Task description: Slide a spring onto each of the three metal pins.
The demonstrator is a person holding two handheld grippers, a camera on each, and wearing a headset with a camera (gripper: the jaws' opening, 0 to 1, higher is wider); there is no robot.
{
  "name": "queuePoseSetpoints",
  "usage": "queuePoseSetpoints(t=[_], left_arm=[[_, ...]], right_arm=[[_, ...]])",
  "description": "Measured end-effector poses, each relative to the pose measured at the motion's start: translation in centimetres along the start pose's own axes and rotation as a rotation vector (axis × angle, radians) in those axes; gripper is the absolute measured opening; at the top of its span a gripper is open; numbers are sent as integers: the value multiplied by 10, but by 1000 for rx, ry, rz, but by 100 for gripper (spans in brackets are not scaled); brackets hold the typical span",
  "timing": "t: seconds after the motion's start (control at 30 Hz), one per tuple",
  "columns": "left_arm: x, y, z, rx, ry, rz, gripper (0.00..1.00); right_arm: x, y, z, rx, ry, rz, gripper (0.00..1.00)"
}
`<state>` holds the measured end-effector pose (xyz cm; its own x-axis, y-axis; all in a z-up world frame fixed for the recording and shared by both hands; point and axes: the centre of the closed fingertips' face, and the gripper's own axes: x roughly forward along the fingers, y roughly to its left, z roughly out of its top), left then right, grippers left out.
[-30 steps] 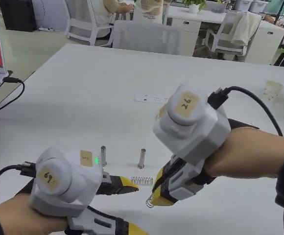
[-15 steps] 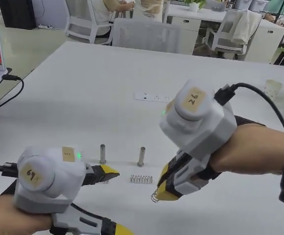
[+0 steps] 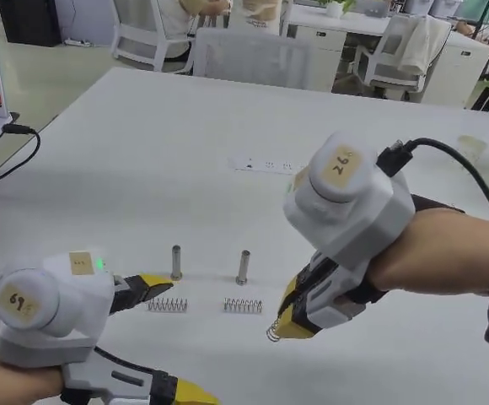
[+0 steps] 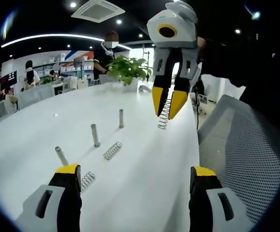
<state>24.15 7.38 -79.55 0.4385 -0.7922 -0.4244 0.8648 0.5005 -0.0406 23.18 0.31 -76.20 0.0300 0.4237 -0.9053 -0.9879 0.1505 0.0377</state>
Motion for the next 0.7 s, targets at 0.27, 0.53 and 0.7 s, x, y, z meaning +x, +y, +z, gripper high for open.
queuePoseSetpoints(t=[0.27, 0.53, 0.7], left_arm=[[-12, 16, -7, -31, -30, 67, 94], [-22, 24, -13, -60, -51, 115, 97], [-24, 25, -16, -73, -61, 138, 98]], right_arm=[[-4, -6, -4, 13, 4, -10, 8], [-10, -15, -7, 25, 6, -25, 8], [-16, -24, -11, 38, 9, -37, 8]])
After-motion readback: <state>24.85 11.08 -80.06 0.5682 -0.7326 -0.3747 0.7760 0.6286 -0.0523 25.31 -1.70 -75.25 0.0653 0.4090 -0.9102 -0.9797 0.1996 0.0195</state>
